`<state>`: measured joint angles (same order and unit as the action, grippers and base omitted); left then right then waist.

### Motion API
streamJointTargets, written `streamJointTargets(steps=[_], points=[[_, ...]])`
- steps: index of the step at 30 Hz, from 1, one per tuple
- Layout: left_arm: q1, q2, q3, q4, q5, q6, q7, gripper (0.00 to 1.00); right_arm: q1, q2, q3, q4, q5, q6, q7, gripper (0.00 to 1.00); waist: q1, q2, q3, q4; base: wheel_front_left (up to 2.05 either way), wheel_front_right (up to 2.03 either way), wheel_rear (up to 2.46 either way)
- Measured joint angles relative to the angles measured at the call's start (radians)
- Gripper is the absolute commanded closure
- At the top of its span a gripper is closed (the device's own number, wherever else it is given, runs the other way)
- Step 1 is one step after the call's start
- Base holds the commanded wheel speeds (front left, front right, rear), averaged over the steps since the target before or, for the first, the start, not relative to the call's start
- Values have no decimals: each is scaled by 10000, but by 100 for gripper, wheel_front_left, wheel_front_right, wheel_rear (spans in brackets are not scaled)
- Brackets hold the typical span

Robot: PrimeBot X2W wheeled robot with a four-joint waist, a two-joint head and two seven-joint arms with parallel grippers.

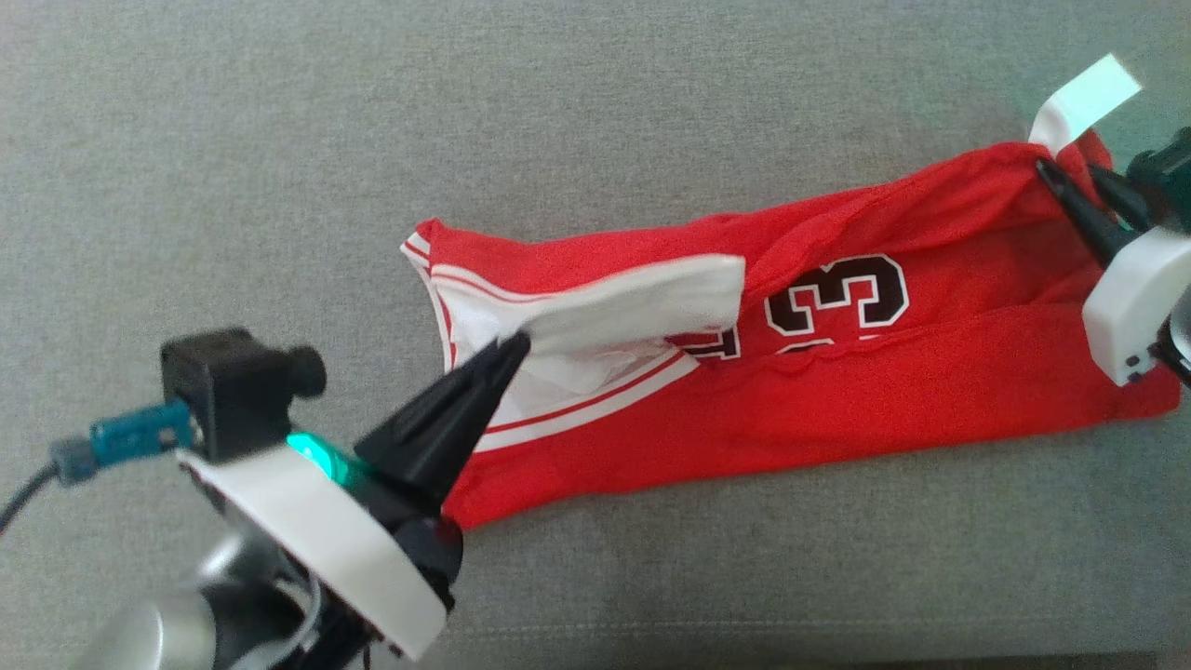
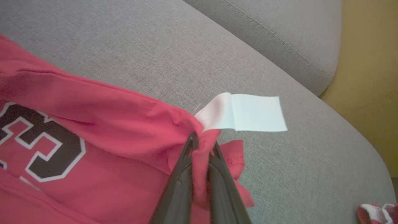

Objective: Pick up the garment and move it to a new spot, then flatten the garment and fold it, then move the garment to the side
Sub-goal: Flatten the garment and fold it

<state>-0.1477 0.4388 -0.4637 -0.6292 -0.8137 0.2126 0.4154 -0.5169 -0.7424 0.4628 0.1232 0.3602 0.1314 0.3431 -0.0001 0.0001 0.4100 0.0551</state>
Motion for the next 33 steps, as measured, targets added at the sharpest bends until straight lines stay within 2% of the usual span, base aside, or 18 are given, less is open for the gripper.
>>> streamJointTargets(steps=[8,17,19,20,21,22,23,24,25,26,28,29,30,33], points=[[1055,2,-25,-117,-88,88,-491,100,214,-541,127,-412,-44,0,-173,100,0,0,2,19,0,0,0],[1402,-52,-88,8,-167,61,-832,100,254,-947,125,-803,-424,0,-328,100,0,0,-55,48,0,0,0],[1480,-123,-142,102,-178,58,-872,100,394,-1166,408,-1068,-541,0,-368,100,0,0,-89,7,0,0,0],[1476,-146,-173,144,-182,56,-872,100,420,-1260,545,-1120,-570,0,-370,93,0,0,-108,-9,0,0,0],[1479,-167,-197,188,-199,27,-874,100,422,-1377,673,-1177,-644,0,-403,73,0,0,-126,-25,0,0,0],[1480,-199,-222,234,-240,25,-905,100,422,-1557,846,-1277,-671,0,-433,57,0,0,-139,-41,0,0,0],[1480,-219,-276,299,-236,17,-903,100,422,-1745,1007,-1363,-713,0,-443,23,0,0,-148,-59,0,0,0],[1481,-249,-332,405,-236,15,-917,100,423,-1941,1145,-1421,-713,0,-441,0,0,0,-156,-78,0,0,0],[1485,-301,-366,535,-238,17,-949,95,422,-2105,1220,-1427,-711,0,-437,0,0,0,-170,-97,0,0,0],[1494,-359,-370,658,-251,31,-1007,85,424,-2219,1258,-1425,-704,0,-370,0,0,0,-194,-116,0,0,0],[1518,-380,-374,800,-263,40,-1009,55,429,-2305,1287,-1427,-690,0,-270,0,0,0,-229,-134,0,0,0],[1557,-374,-364,947,-257,75,-1018,13,439,-2360,1292,-1438,-635,0,-161,0,0,0,-271,-152,0,0,0],[1639,-380,-347,1127,-245,73,-1101,0,473,-2422,1287,-1473,-552,0,-77,0,0,0,-314,-168,0,0,0],[1739,-441,-267,1684,-121,77,-1442,0,807,-2437,957,-1592,-196,0,165,0,0,0,-472,-191,0,0,0]])
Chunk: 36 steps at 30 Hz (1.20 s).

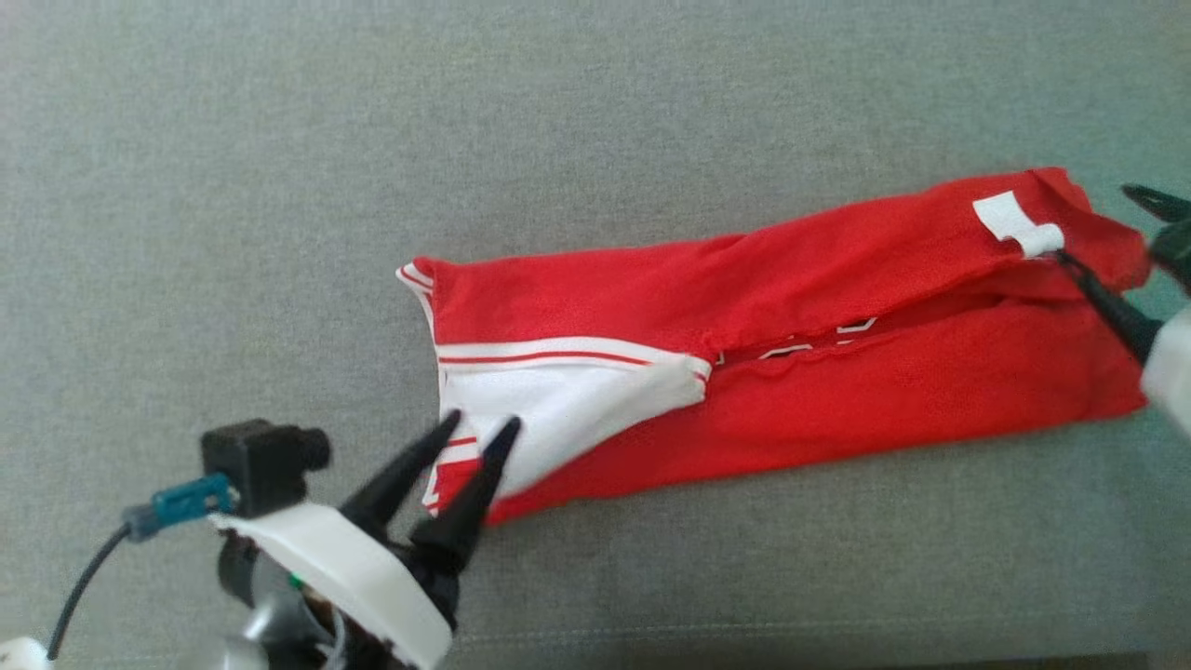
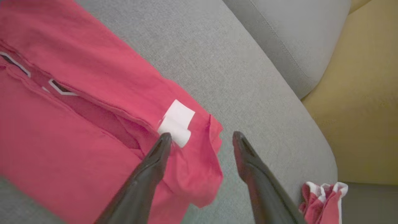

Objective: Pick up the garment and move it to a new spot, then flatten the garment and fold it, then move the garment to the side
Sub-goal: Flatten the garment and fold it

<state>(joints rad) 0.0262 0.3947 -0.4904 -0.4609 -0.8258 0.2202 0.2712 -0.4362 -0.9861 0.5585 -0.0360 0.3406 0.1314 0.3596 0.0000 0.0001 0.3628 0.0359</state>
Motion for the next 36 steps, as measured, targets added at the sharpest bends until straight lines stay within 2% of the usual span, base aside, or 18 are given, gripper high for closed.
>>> streamJointTargets(steps=[4,7,11,15,18,21,28,36], points=[[-72,-207,215,658,242,86,-500,0,749,88,-1112,-153,807,0,587,0,0,0,-235,-17,0,0,0],[-281,-499,268,966,343,12,-966,0,1427,725,-2401,-330,1350,0,930,0,0,0,-374,-33,0,0,0],[-770,-589,332,1490,859,10,-1444,0,2245,2314,-4243,-497,1662,0,1342,0,0,0,-471,-95,0,0,0],[-1128,-855,366,1695,1369,10,-2226,0,2660,4117,-5691,-487,1266,0,1925,0,0,0,-499,-128,0,0,0],[-1300,-938,328,1894,1812,-8,-2828,0,2681,5292,-6111,-462,851,0,2278,0,0,0,-480,-109,0,0,0],[-1409,-982,196,2184,2320,-6,-3407,0,2678,6061,-6393,-253,573,0,2644,0,0,0,-448,-48,0,0,0],[-1571,-1189,-86,2811,3492,105,-4698,0,2165,7055,-7137,617,-102,0,2830,0,0,0,-344,73,0,0,0],[-1534,-1714,-464,3509,3847,69,-5120,0,1104,7703,-7645,2077,-1062,0,2880,0,0,0,-323,230,0,0,0]])
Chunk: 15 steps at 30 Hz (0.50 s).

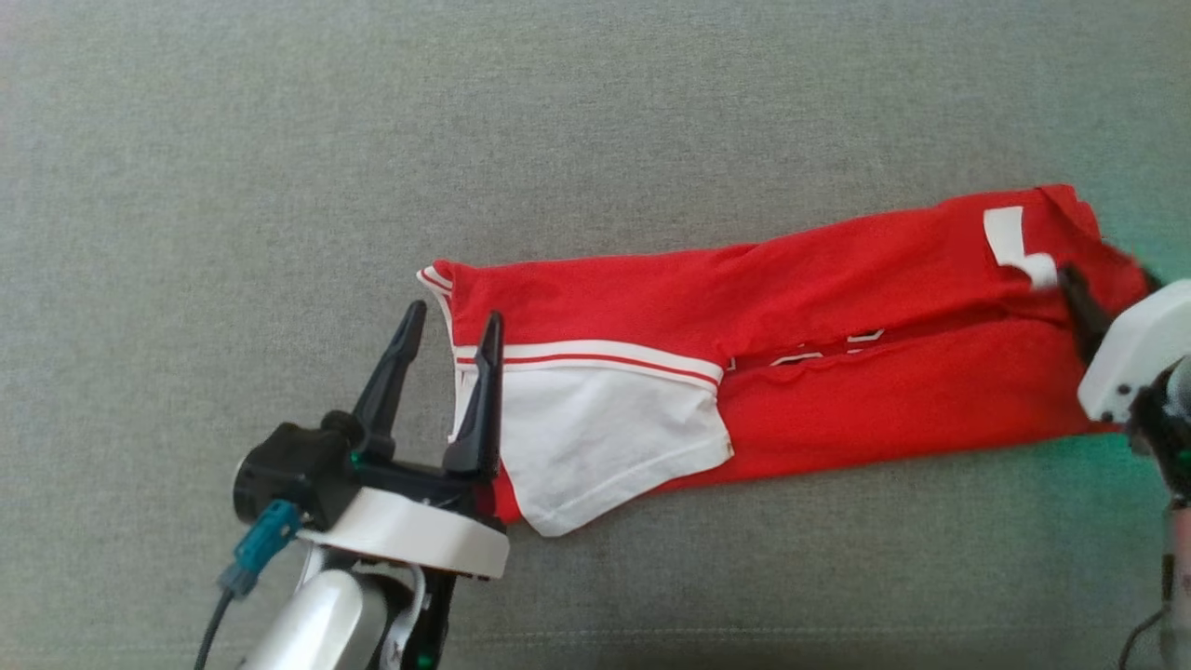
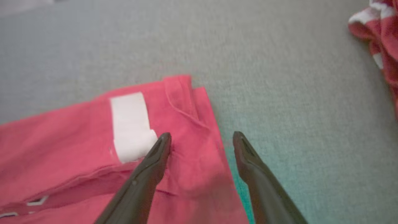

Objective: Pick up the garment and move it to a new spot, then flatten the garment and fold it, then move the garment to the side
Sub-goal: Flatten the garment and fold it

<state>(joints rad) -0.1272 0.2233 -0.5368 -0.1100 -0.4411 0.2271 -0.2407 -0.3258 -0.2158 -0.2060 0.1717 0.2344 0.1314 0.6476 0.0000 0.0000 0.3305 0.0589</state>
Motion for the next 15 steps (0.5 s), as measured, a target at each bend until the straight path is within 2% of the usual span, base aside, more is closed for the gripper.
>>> streamJointTargets(steps=[6,15], points=[[1,-140,-8,291,178,-209,-79,0,-291,35,-10,1087,-727,0,226,0,0,0,55,93,0,0,0],[319,-399,119,343,428,-449,-88,0,-542,-132,38,1607,142,0,1126,0,0,0,-119,235,0,0,0]])
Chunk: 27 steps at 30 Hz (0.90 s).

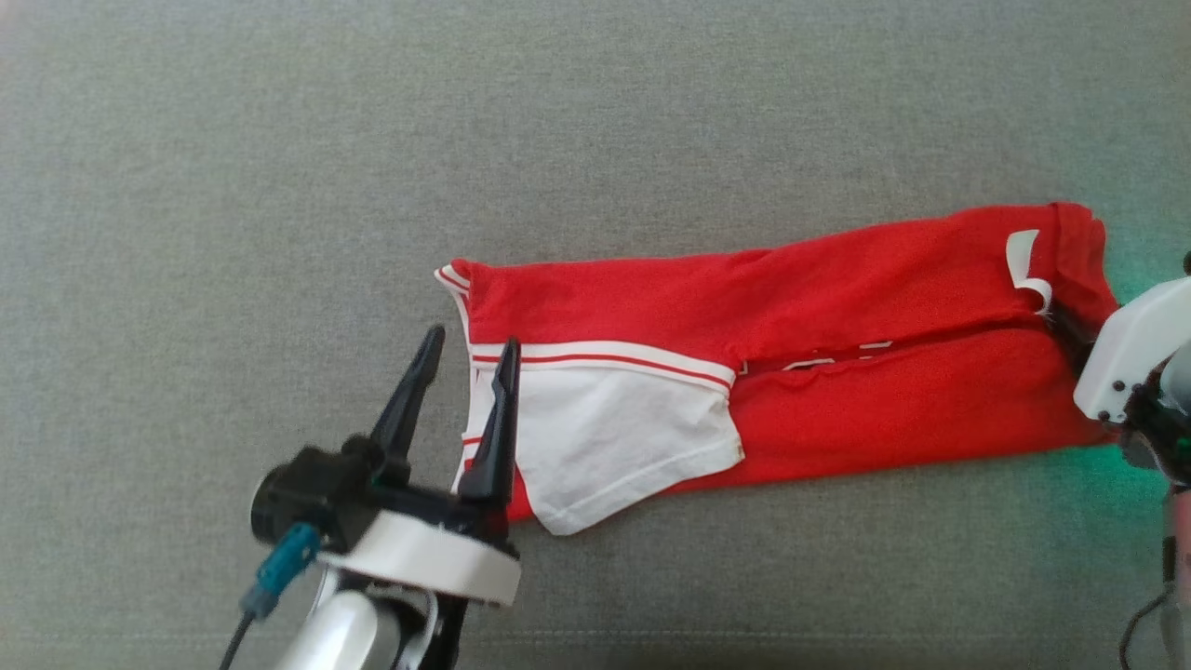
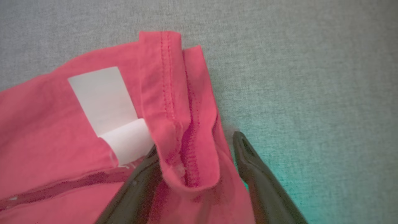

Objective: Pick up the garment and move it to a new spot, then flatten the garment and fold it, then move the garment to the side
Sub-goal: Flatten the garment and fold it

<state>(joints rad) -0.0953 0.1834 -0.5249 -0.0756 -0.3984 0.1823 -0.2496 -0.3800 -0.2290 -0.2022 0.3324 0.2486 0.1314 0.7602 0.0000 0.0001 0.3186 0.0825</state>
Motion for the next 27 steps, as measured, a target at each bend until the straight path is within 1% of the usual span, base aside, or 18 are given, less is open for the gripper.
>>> streamJointTargets(steps=[3,4,5,7,9,11,13,14,18,20,22,25,27], points=[[382,-29,157,-6,205,-73,0,0,51,-107,52,19,307,0,410,0,0,0,-87,54,0,0,0],[458,-27,211,-8,303,-77,0,0,81,-155,73,8,408,0,512,47,0,0,-112,81,0,0,0],[509,-29,240,-12,403,-104,0,0,132,-199,73,-19,545,0,556,100,0,0,-132,109,0,0,0],[533,-59,301,-12,508,-230,0,0,267,-244,-10,-88,819,0,570,100,0,0,-177,152,0,0,0],[536,-102,472,-21,671,-251,0,0,272,-224,-148,-84,918,2,464,100,0,0,-221,173,0,0,0],[547,-161,573,-17,763,-339,0,0,248,-240,-477,-17,859,2,297,100,0,0,-257,191,0,0,0],[553,-259,610,-13,859,-430,0,0,223,-376,-1026,90,598,2,171,100,0,0,-295,241,0,0,0],[553,-259,610,-13,859,-430,0,0,223,-376,-1026,90,598,2,171,100,0,0,-295,241,0,0,0],[709,-470,855,-2,980,-602,0,0,31,-1045,-2328,403,56,2,42,100,0,0,-355,401,0,0,0],[825,-545,934,38,978,-692,0,0,-215,-1298,-2638,366,-71,2,44,100,0,0,-397,463,0,0,0],[946,-648,1009,73,980,-782,0,0,-455,-1315,-2709,134,-63,2,58,100,0,0,-453,495,0,0,0],[1036,-736,1168,144,1047,-895,0,0,-545,-1250,-2500,-466,314,2,203,100,0,0,-561,494,0,0,0],[1174,-817,1210,232,1072,-1045,0,0,-309,-993,-2082,-1496,1001,2,642,100,0,0,-696,478,0,0,0]])
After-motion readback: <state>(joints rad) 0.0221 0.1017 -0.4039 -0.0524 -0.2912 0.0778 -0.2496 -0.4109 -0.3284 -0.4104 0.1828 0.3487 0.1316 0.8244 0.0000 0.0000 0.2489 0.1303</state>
